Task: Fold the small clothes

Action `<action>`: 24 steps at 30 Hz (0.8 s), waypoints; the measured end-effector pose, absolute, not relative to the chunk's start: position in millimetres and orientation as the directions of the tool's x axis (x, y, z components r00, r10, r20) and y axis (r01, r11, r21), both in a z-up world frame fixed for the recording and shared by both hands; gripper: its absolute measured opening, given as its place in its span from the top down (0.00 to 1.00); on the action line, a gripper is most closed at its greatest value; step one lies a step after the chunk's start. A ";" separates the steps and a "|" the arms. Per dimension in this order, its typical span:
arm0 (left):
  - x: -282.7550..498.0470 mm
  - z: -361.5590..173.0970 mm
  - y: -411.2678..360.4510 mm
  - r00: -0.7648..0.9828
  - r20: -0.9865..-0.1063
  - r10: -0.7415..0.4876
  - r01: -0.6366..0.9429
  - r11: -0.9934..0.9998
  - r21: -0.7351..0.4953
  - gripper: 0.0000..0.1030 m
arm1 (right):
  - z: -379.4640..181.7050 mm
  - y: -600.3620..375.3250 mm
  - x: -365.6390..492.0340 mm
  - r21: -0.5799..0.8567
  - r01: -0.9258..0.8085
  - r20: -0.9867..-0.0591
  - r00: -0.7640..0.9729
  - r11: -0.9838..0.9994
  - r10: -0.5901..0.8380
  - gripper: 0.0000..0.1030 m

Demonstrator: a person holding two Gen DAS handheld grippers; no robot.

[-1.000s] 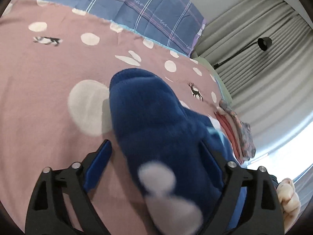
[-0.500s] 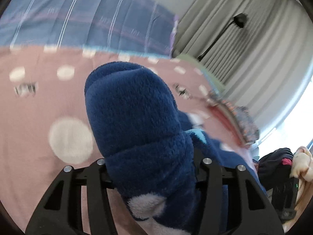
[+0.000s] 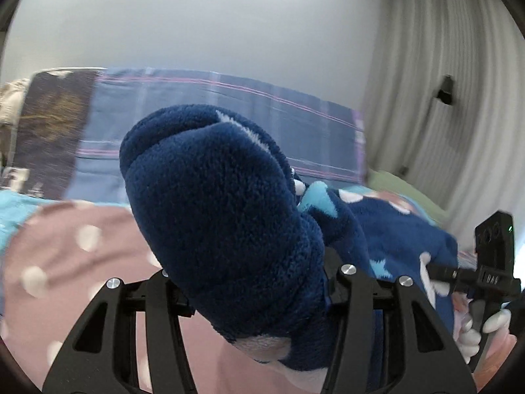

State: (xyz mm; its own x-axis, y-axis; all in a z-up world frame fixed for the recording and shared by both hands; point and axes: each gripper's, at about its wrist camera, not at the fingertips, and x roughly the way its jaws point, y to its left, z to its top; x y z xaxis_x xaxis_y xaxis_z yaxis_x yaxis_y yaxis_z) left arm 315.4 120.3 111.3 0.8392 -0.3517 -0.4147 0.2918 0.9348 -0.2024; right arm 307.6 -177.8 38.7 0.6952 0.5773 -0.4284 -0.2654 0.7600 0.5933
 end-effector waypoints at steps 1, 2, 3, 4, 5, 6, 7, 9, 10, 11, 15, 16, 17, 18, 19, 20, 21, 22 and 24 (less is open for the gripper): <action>328.9 111.1 130.7 0.855 -0.413 -0.313 0.251 0.947 -0.198 0.48 | 42.0 -168.5 326.2 0.584 -0.272 -0.431 0.694 0.765 0.576 0.37; 335.7 109.5 137.8 0.862 -0.412 -0.295 0.231 0.953 -0.198 0.48 | 44.2 -156.6 348.5 0.569 -0.281 -0.438 0.692 0.773 0.574 0.37; 345.4 106.7 143.1 0.870 -0.410 -0.274 0.209 0.958 -0.195 0.48 | 44.9 -146.9 367.4 0.557 -0.288 -0.442 0.691 0.779 0.572 0.37; 359.3 100.5 151.9 0.878 -0.410 -0.246 0.179 0.964 -0.195 0.48 | 42.4 -135.9 389.0 0.545 -0.296 -0.447 0.689 0.784 0.571 0.37; 367.9 95.0 158.2 0.882 -0.410 -0.233 0.162 0.966 -0.199 0.48 | 40.3 -129.6 403.2 0.540 -0.298 -0.451 0.687 0.787 0.570 0.37; 375.3 89.2 163.7 0.883 -0.413 -0.223 0.149 0.968 -0.204 0.48 | 36.0 -123.3 415.8 0.536 -0.298 -0.456 0.685 0.790 0.568 0.37; 389.9 75.9 171.1 0.882 -0.424 -0.206 0.125 0.969 -0.211 0.48 | 27.0 -115.3 434.2 0.533 -0.298 -0.465 0.679 0.792 0.568 0.37; 407.6 56.4 177.3 0.876 -0.443 -0.193 0.097 0.968 -0.230 0.47 | 8.2 -108.9 458.2 0.524 -0.293 -0.484 0.670 0.800 0.563 0.37; 420.3 39.8 181.2 0.866 -0.463 -0.187 0.078 0.967 -0.244 0.47 | -9.4 -104.2 472.5 0.520 -0.280 -0.504 0.662 0.807 0.555 0.37; 432.8 21.2 184.3 0.852 -0.492 -0.179 0.058 0.966 -0.251 0.46 | -25.9 -101.8 481.7 0.517 -0.261 -0.529 0.652 0.815 0.544 0.37; 468.8 -58.9 184.6 0.742 -0.664 -0.088 -0.046 0.982 -0.182 0.42 | -98.2 -96.0 514.0 0.452 -0.135 -0.662 0.612 0.882 0.433 0.31; 471.2 -73.8 188.3 0.721 -0.689 -0.067 -0.071 0.983 -0.170 0.42 | -113.3 -98.9 515.9 0.436 -0.102 -0.680 0.614 0.894 0.401 0.29; 470.3 -86.5 194.7 0.708 -0.702 -0.081 -0.093 0.974 -0.205 0.39 | -121.1 -100.3 516.2 0.448 -0.086 -0.681 0.613 0.890 0.401 0.25; 468.7 -89.7 202.7 0.714 -0.692 -0.106 -0.102 0.962 -0.252 0.37 | -126.0 -105.4 512.6 0.488 -0.079 -0.661 0.618 0.869 0.427 0.21; 465.1 -88.6 213.3 0.728 -0.669 -0.147 -0.094 0.946 -0.310 0.35 | -127.4 -111.0 509.9 0.523 -0.083 -0.641 0.618 0.848 0.455 0.20; 462.3 -86.0 218.5 0.731 -0.660 -0.173 -0.086 0.937 -0.340 0.33 | -125.9 -114.5 507.1 0.527 -0.084 -0.642 0.613 0.846 0.461 0.20; 459.8 -84.3 220.9 0.725 -0.665 -0.179 -0.084 0.936 -0.343 0.33 | -121.8 -117.3 502.8 0.520 -0.087 -0.645 0.613 0.850 0.457 0.20; 458.3 -83.9 221.1 0.723 -0.669 -0.173 -0.081 0.940 -0.331 0.33 | -115.9 -118.9 497.1 0.506 -0.090 -0.646 0.619 0.858 0.446 0.20; 444.7 -77.6 218.7 0.732 -0.664 -0.154 -0.075 0.950 -0.302 0.32 | -104.9 -119.8 485.6 0.481 -0.095 -0.649 0.630 0.871 0.427 0.20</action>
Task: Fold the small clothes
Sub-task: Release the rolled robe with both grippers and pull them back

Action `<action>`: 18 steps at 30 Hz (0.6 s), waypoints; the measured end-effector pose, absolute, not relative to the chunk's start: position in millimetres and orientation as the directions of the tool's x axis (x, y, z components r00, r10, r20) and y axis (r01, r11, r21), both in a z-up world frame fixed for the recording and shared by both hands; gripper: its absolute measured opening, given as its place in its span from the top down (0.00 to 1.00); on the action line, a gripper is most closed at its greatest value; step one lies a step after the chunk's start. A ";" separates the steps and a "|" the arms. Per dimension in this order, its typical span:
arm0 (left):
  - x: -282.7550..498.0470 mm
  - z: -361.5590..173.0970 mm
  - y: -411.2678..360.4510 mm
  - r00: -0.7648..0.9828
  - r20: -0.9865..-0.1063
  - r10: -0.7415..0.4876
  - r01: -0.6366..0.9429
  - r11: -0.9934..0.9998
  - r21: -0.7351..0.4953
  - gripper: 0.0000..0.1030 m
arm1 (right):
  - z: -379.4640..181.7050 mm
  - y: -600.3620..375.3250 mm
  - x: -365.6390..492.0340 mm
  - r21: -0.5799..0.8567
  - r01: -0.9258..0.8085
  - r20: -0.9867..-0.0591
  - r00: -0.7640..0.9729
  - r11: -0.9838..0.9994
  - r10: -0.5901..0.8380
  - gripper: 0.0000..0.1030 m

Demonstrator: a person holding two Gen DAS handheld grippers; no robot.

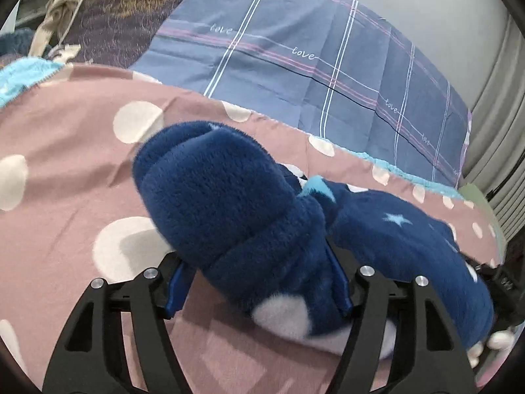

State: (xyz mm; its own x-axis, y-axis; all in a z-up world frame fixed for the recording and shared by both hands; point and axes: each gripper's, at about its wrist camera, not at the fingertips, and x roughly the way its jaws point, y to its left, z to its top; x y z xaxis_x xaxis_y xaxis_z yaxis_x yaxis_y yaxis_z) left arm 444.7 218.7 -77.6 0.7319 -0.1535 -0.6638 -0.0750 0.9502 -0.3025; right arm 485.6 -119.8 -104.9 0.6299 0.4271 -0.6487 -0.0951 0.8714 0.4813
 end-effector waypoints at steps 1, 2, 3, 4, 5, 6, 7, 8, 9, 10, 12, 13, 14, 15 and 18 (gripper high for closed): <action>441.0 -73.4 219.0 0.736 -0.661 -0.146 -0.071 0.954 -0.291 0.32 | -95.7 -122.7 472.0 0.458 -0.103 -0.649 0.640 0.883 0.411 0.20; 434.2 -68.7 218.3 0.739 -0.659 -0.139 -0.065 0.959 -0.276 0.32 | -86.9 -123.9 463.6 0.440 -0.112 -0.643 0.654 0.891 0.399 0.20; 426.3 -66.3 216.0 0.743 -0.656 -0.132 -0.054 0.965 -0.256 0.32 | -78.5 -126.6 446.9 0.414 -0.125 -0.635 0.670 0.902 0.384 0.20; 412.3 -58.7 211.6 0.752 -0.647 -0.124 -0.030 0.975 -0.221 0.32 | -73.7 -127.9 432.5 0.391 -0.137 -0.632 0.680 0.910 0.373 0.20; 403.8 -51.3 207.2 0.762 -0.639 -0.109 -0.009 0.984 -0.179 0.32 | -66.2 -128.6 410.2 0.347 -0.151 -0.628 0.696 0.926 0.349 0.18; 384.6 -39.9 199.0 0.780 -0.620 -0.089 0.019 0.993 -0.119 0.32 | -61.1 -128.3 390.7 0.307 -0.160 -0.625 0.709 0.938 0.326 0.17; 370.0 -36.2 195.0 0.793 -0.603 -0.087 0.041 0.995 -0.089 0.30 | -55.7 -128.4 371.6 0.272 -0.170 -0.619 0.722 0.947 0.308 0.15; 351.5 -27.4 186.6 0.806 -0.585 -0.090 0.072 0.996 -0.055 0.28 | -49.3 -129.4 344.1 0.231 -0.181 -0.606 0.742 0.956 0.287 0.14; 336.5 -20.5 180.0 0.818 -0.567 -0.093 0.093 0.995 -0.028 0.26 | -45.4 -128.3 321.7 0.193 -0.181 -0.599 0.757 0.964 0.262 0.14; 307.2 -9.0 165.5 0.842 -0.530 -0.097 0.129 0.991 0.022 0.18 | -39.3 -127.0 290.1 0.142 -0.171 -0.581 0.783 0.975 0.222 0.10; 260.8 6.8 145.9 0.879 -0.463 -0.114 0.165 0.984 0.072 0.07 | -32.9 -125.8 244.8 0.087 -0.154 -0.547 0.818 0.984 0.176 0.02; 243.0 12.9 138.5 0.888 -0.443 -0.122 0.176 0.981 0.083 0.03 | -28.4 -125.3 221.3 0.065 -0.150 -0.528 0.834 0.986 0.162 0.02; 214.2 21.8 127.6 0.900 -0.412 -0.143 0.197 0.976 0.092 0.01 | -23.0 -124.1 191.3 0.041 -0.150 -0.503 0.851 0.988 0.150 0.02; 192.4 28.0 120.3 0.907 -0.390 -0.159 0.210 0.973 0.093 0.01 | -18.9 -123.6 167.2 0.020 -0.146 -0.489 0.861 0.989 0.137 0.02; 136.6 39.8 104.9 0.914 -0.357 -0.195 0.228 0.972 0.051 0.01 | -10.3 -127.8 107.8 0.008 -0.093 -0.466 0.881 0.996 0.086 0.02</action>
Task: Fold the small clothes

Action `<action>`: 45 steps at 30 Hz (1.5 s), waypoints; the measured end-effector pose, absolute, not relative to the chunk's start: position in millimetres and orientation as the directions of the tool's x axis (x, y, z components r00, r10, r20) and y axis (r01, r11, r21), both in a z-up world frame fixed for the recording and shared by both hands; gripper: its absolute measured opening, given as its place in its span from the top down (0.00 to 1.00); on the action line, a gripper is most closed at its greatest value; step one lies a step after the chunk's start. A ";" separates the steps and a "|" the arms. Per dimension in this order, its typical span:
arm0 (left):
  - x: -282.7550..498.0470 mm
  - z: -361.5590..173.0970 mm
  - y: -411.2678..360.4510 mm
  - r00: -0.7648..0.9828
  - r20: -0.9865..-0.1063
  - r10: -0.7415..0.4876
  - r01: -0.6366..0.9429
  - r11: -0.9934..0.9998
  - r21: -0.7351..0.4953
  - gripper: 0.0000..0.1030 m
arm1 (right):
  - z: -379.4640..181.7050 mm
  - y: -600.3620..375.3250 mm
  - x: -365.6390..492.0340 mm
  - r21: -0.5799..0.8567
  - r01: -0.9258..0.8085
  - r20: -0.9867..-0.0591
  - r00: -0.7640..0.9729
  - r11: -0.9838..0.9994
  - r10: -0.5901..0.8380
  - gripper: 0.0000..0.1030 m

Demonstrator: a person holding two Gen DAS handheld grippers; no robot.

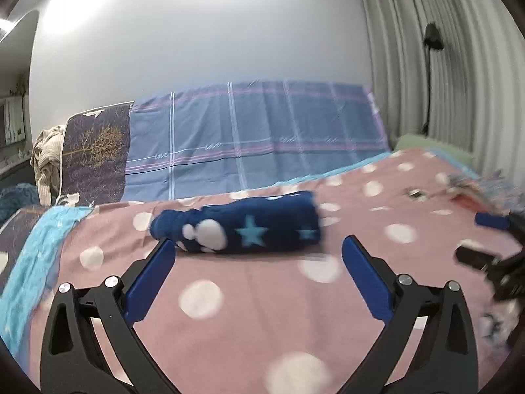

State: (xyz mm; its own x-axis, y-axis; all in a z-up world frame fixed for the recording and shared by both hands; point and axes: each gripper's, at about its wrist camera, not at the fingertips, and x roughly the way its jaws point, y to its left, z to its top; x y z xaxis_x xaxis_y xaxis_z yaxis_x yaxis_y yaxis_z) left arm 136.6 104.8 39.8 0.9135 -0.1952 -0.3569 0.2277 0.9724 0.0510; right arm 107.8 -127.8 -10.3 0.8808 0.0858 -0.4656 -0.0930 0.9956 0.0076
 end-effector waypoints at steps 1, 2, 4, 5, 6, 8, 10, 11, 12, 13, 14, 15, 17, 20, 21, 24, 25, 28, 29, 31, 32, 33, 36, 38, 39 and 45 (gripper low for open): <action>123.9 41.8 101.0 0.913 -0.353 -0.203 0.232 0.972 0.040 0.01 | -7.8 -130.2 90.8 0.019 -0.082 -0.461 0.884 0.996 0.082 0.02; 106.6 43.8 95.5 0.914 -0.350 -0.205 0.231 0.972 0.033 0.01 | -6.2 -131.7 79.2 0.029 -0.081 -0.458 0.885 0.996 0.086 0.02; 78.2 45.3 84.4 0.921 -0.350 -0.173 0.202 0.978 0.049 0.01 | -3.8 -136.4 52.6 0.052 -0.075 -0.461 0.883 0.996 0.091 0.02; 67.8 45.0 80.6 0.922 -0.354 -0.155 0.188 0.980 0.059 0.01 | -3.8 -138.7 44.8 0.063 -0.073 -0.462 0.882 0.995 0.094 0.02; 53.6 45.3 75.3 0.925 -0.356 -0.136 0.171 0.983 0.071 0.01 | -3.2 -140.3 36.0 0.074 -0.068 -0.463 0.881 0.995 0.094 0.02; 36.2 44.4 71.3 0.922 -0.358 -0.145 0.180 0.981 0.068 0.01 | -1.7 -143.0 20.0 0.084 -0.051 -0.467 0.880 0.995 0.084 0.02; 18.4 43.5 70.8 0.921 -0.360 -0.149 0.181 0.982 0.056 0.01 | -0.1 -145.4 4.6 0.082 -0.031 -0.463 0.884 0.996 0.065 0.02; 10.8 42.6 71.3 0.920 -0.366 -0.139 0.171 0.984 0.055 0.01 | 0.6 -146.0 -2.0 0.083 -0.028 -0.457 0.887 0.996 0.063 0.02; 4.2 41.4 71.0 0.919 -0.378 -0.116 0.149 0.987 0.060 0.01 | 1.3 -147.1 -7.8 0.084 -0.024 -0.452 0.890 0.996 0.060 0.02; 0.9 40.4 72.4 0.918 -0.384 -0.099 0.133 0.989 0.065 0.01 | 2.1 -147.9 -14.1 0.085 -0.018 -0.447 0.893 0.996 0.054 0.02; -3.5 39.8 72.5 0.917 -0.389 -0.086 0.122 0.990 0.068 0.01 | 2.6 -147.1 -19.5 0.085 -0.016 -0.444 0.894 0.996 0.052 0.02; -6.9 38.5 72.8 0.916 -0.392 -0.081 0.116 0.991 0.067 0.01 | 2.8 -146.7 -22.6 0.085 -0.013 -0.443 0.895 0.996 0.050 0.02; -16.1 35.7 74.6 0.911 -0.403 -0.090 0.119 0.992 0.048 0.01 | 3.0 -144.0 -30.4 0.079 -0.011 -0.442 0.896 0.997 0.045 0.02; -28.0 25.8 80.4 0.897 -0.438 -0.064 0.079 0.997 0.016 0.01 | 1.2 -140.6 -41.0 0.072 -0.015 -0.447 0.893 0.997 0.046 0.02; -32.4 19.7 82.7 0.892 -0.450 -0.049 0.058 0.998 0.006 0.01 | 0.0 -140.7 -44.1 0.079 -0.014 -0.445 0.894 0.997 0.048 0.02; -40.9 8.1 82.9 0.882 -0.469 -0.055 0.063 0.998 0.003 0.01 | -3.3 -139.1 -49.8 0.090 -0.015 -0.451 0.891 0.996 0.054 0.02; -42.2 4.6 81.7 0.876 -0.479 -0.054 0.071 0.997 0.017 0.01 | -4.3 -138.0 -50.8 0.085 -0.013 -0.451 0.891 0.996 0.050 0.02; -47.2 3.8 78.7 0.882 -0.470 -0.038 0.069 0.996 0.050 0.01 | -4.7 -133.9 -53.7 0.054 0.001 -0.440 0.897 0.999 0.023 0.02; -48.9 5.0 78.0 0.884 -0.466 -0.039 0.071 0.996 0.051 0.01 | -4.5 -132.9 -54.7 0.051 0.003 -0.438 0.899 0.999 0.019 0.02; -51.7 7.1 77.1 0.886 -0.460 -0.051 0.080 0.996 0.044 0.01 | -4.7 -132.7 -56.2 0.055 0.002 -0.438 0.899 0.998 0.022 0.02; -52.1 7.6 76.5 0.887 -0.459 -0.052 0.082 0.996 0.045 0.01 | -5.3 -133.5 -56.7 0.059 0.002 -0.441 0.897 0.998 0.024 0.02; -53.2 8.1 75.5 0.888 -0.456 -0.053 0.084 0.995 0.049 0.01 | -5.8 -134.3 -57.1 0.061 0.004 -0.443 0.896 0.998 0.024 0.02; -54.3 7.5 72.2 0.889 -0.456 -0.051 0.087 0.994 0.058 0.01 | -7.2 -137.2 -57.6 0.058 0.017 -0.444 0.896 0.998 0.011 0.02; -54.4 6.7 70.7 0.888 -0.458 -0.046 0.083 0.995 0.062 0.01 | -8.1 -139.3 -57.4 0.054 0.023 -0.445 0.895 0.998 0.004 0.02; -54.4 6.3 70.1 0.888 -0.458 -0.043 0.082 0.995 0.064 0.01 | -8.3 -139.5 -57.2 0.054 0.023 -0.446 0.895 0.998 0.004 0.02; -53.0 3.3 65.6 0.882 -0.469 -0.042 0.087 0.993 0.075 0.01 | -11.9 -139.4 -55.9 0.048 0.021 -0.453 0.891 0.999 0.003 0.02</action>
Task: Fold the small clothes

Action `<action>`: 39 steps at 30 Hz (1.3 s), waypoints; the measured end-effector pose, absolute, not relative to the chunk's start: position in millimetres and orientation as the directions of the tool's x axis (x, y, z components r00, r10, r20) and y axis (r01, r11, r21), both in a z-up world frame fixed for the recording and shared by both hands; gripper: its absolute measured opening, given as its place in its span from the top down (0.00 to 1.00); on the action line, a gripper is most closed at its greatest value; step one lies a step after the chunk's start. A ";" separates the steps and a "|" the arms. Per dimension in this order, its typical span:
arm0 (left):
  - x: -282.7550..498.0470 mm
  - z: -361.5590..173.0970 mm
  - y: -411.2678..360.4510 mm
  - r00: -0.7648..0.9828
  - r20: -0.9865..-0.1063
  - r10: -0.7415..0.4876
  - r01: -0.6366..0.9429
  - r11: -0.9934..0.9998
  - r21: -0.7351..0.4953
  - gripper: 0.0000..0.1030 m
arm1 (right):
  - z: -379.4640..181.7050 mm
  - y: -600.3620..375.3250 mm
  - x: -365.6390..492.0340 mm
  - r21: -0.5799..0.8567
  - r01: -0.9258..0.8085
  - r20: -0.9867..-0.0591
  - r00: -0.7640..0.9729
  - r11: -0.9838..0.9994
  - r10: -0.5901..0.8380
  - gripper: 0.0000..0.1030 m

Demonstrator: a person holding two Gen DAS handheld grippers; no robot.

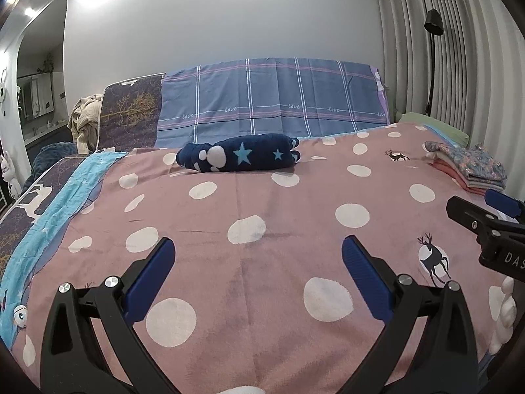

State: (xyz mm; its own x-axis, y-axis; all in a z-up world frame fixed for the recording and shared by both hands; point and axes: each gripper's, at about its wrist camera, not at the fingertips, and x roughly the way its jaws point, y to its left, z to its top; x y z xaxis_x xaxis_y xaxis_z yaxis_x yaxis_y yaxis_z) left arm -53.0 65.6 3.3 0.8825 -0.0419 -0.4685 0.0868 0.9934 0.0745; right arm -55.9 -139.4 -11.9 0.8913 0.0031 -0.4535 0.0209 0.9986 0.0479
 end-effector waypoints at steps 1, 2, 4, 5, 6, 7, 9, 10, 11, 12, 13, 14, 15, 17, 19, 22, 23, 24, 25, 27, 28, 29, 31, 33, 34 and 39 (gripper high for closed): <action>-52.6 3.1 65.2 0.882 -0.470 -0.040 0.085 0.994 0.075 0.01 | -12.4 -139.5 -55.7 0.047 0.021 -0.455 0.891 0.999 0.003 0.02; -51.9 2.6 65.1 0.880 -0.472 -0.039 0.084 0.994 0.074 0.01 | -12.8 -139.3 -55.6 0.046 0.021 -0.455 0.890 0.999 0.002 0.02; -50.3 1.6 64.7 0.877 -0.479 -0.037 0.082 0.994 0.073 0.01 | -13.9 -140.1 -55.1 0.043 0.021 -0.457 0.889 0.999 0.001 0.02; -50.1 1.4 63.3 0.876 -0.481 -0.034 0.079 0.994 0.074 0.01 | -14.3 -140.0 -54.8 0.043 0.022 -0.458 0.889 0.999 0.000 0.02; -49.6 0.8 62.6 0.874 -0.484 -0.031 0.077 0.994 0.076 0.01 | -14.6 -140.7 -54.5 0.043 0.022 -0.459 0.889 0.999 0.000 0.02; -48.9 0.2 62.2 0.872 -0.489 -0.031 0.078 0.994 0.076 0.01 | -15.2 -141.2 -54.2 0.042 0.024 -0.459 0.888 0.999 -0.002 0.02; -49.2 -0.1 61.6 0.870 -0.491 -0.031 0.078 0.994 0.077 0.01 | -16.0 -142.0 -53.0 0.043 0.023 -0.463 0.887 0.999 -0.001 0.02; -49.4 0.0 61.1 0.870 -0.491 -0.030 0.078 0.994 0.078 0.01 | -16.8 -142.8 -52.2 0.043 0.022 -0.465 0.885 0.999 0.001 0.02; -49.8 0.1 60.3 0.871 -0.491 -0.029 0.078 0.994 0.079 0.01 | -17.4 -142.8 -51.5 0.045 0.020 -0.468 0.884 0.999 0.003 0.02; -50.1 0.2 59.6 0.871 -0.490 -0.029 0.078 0.994 0.081 0.01 | -17.8 -143.0 -51.0 0.045 0.019 -0.469 0.883 0.999 0.004 0.02; -50.2 0.5 59.2 0.871 -0.490 -0.029 0.078 0.994 0.081 0.01 | -18.1 -142.7 -50.7 0.043 0.017 -0.470 0.882 0.999 0.005 0.02; -50.0 0.6 58.8 0.871 -0.490 -0.029 0.079 0.994 0.082 0.01 | -18.3 -143.1 -50.3 0.041 0.016 -0.470 0.882 0.999 0.005 0.02; -49.9 0.4 58.6 0.871 -0.491 -0.030 0.080 0.993 0.082 0.01 | -18.2 -142.7 -49.9 0.037 0.015 -0.470 0.883 0.999 0.004 0.02; -48.3 -0.1 57.5 0.868 -0.496 -0.029 0.081 0.993 0.083 0.01 | -18.3 -141.8 -49.4 0.027 0.014 -0.469 0.883 1.000 0.000 0.02; -46.6 -0.3 56.7 0.865 -0.501 -0.031 0.084 0.993 0.084 0.01 | -17.9 -140.9 -48.8 0.020 0.013 -0.470 0.883 1.000 -0.001 0.02; -46.2 0.9 55.5 0.865 -0.501 -0.035 0.088 0.993 0.084 0.01 | -16.4 -140.0 -47.3 0.020 0.010 -0.470 0.883 1.000 0.001 0.02; -46.3 1.3 55.1 0.866 -0.500 -0.035 0.089 0.992 0.085 0.01 | -16.1 -140.2 -47.0 0.022 0.009 -0.469 0.883 1.000 0.002 0.02; -46.2 1.6 54.8 0.866 -0.499 -0.035 0.090 0.992 0.087 0.01 | -15.9 -140.1 -46.8 0.023 0.009 -0.468 0.884 1.000 0.003 0.02; -46.0 1.7 55.0 0.866 -0.498 -0.033 0.089 0.992 0.088 0.01 | -16.0 -140.1 -46.8 0.024 0.009 -0.468 0.884 1.000 0.003 0.02; -46.1 1.2 54.9 0.865 -0.500 -0.033 0.088 0.992 0.087 0.01 | -16.7 -139.1 -46.0 0.023 0.006 -0.470 0.883 1.000 0.005 0.02; -45.4 0.7 55.4 0.863 -0.505 -0.031 0.085 0.993 0.086 0.01 | -17.4 -138.3 -45.7 0.021 0.005 -0.473 0.881 1.000 0.006 0.02; -45.1 0.4 56.0 0.861 -0.508 -0.030 0.084 0.993 0.083 0.01 | -17.8 -137.7 -45.5 0.021 0.004 -0.474 0.880 1.000 0.007 0.02; -44.9 0.1 56.4 0.859 -0.511 -0.030 0.083 0.993 0.082 0.01 | -18.0 -137.5 -44.7 0.019 0.002 -0.477 0.879 1.000 0.007 0.02; -45.9 0.6 56.5 0.861 -0.508 -0.028 0.082 0.993 0.084 0.01 | -17.8 -136.3 -45.3 0.017 0.000 -0.477 0.879 1.000 0.008 0.02; -46.5 1.2 56.6 0.862 -0.506 -0.029 0.083 0.993 0.084 0.01 | -17.6 -135.9 -45.4 0.015 0.000 -0.477 0.879 1.000 0.007 0.02; -48.0 1.6 56.8 0.861 -0.507 -0.033 0.085 0.993 0.079 0.01 | -17.6 -135.1 -46.3 0.013 0.001 -0.478 0.878 1.000 0.005 0.02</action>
State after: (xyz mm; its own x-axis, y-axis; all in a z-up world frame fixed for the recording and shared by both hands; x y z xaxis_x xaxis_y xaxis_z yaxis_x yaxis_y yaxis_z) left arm -48.0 56.8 1.6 0.8615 -0.0332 -0.5067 0.0850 0.9932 0.0795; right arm -46.3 -135.1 -17.6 0.8785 0.0054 -0.4778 0.0010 0.9999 0.0131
